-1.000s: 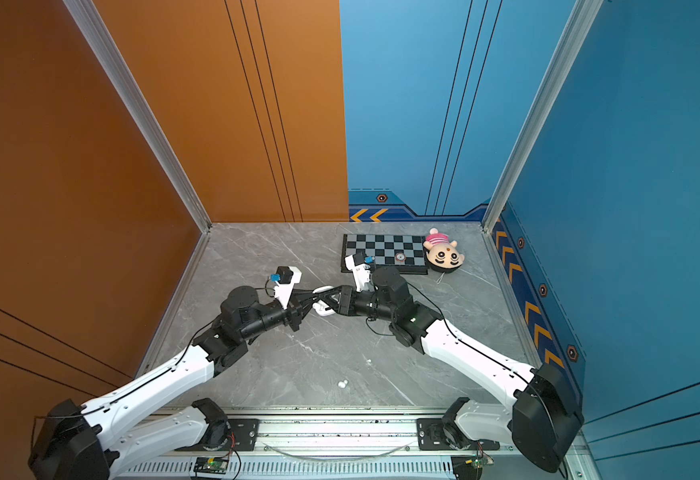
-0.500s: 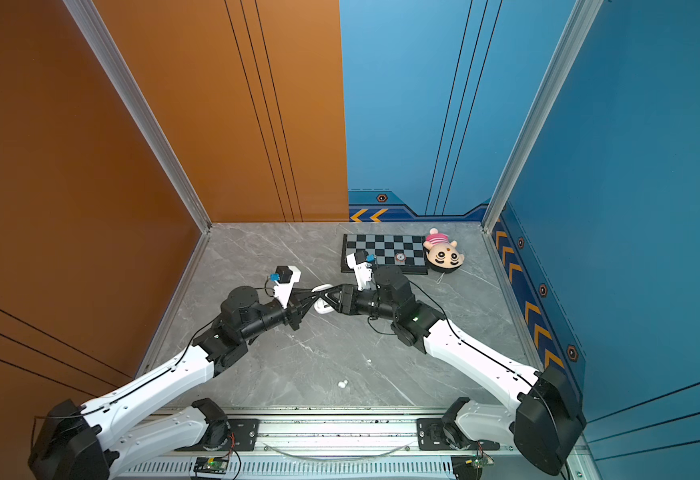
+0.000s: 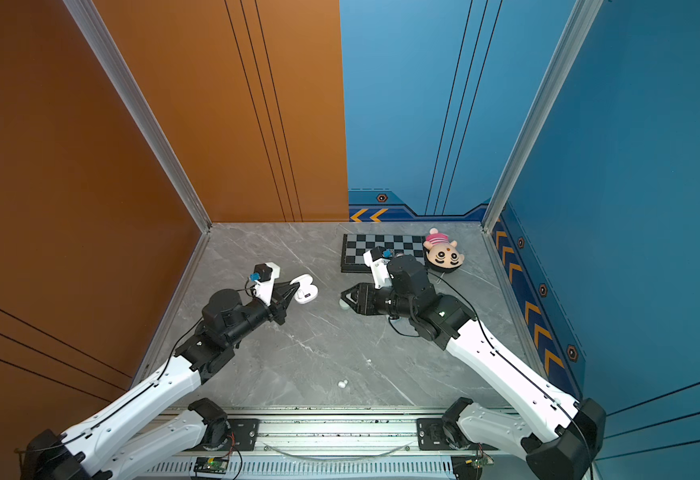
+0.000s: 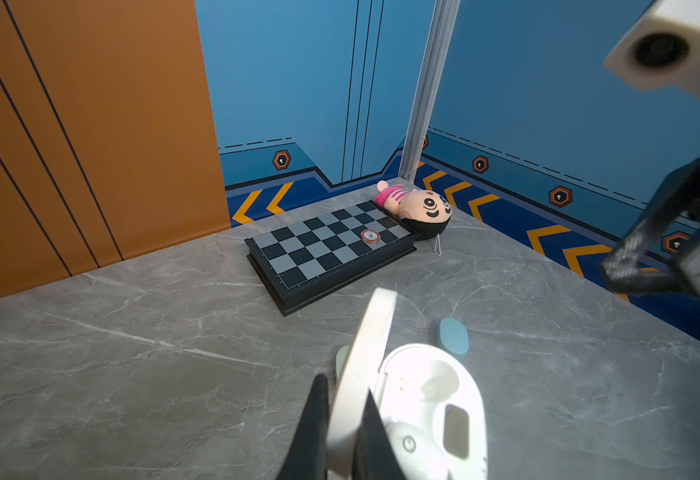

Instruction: Insert the wireless bluetooth earbuds into the charging case

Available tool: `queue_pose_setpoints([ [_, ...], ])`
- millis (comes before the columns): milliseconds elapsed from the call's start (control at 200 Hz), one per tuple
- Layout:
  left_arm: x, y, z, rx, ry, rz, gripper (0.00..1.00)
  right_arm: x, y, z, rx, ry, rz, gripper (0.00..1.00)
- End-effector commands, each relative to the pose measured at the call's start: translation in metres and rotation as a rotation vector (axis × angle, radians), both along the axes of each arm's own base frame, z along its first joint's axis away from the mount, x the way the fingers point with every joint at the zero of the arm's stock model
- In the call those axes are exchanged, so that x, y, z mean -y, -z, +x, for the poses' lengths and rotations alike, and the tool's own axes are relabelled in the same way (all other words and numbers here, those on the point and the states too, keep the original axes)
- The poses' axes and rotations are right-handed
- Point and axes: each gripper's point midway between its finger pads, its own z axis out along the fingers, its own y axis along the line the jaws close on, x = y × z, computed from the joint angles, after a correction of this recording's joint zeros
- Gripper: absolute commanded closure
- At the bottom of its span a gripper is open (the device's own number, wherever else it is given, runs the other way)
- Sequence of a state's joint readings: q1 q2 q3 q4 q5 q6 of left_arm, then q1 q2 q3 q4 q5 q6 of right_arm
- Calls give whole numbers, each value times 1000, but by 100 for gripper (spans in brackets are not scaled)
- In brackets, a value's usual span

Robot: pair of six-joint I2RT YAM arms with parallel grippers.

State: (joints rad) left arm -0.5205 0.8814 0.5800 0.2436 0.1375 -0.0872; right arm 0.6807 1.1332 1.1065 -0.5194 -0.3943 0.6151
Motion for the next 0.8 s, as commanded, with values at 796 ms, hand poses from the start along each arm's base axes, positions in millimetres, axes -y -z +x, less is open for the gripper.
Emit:
queue_pose_setpoints([
  [796, -63, 17, -47, -40, -156, 27, 100, -48, 186, -124, 474, -1119, -550, 52],
])
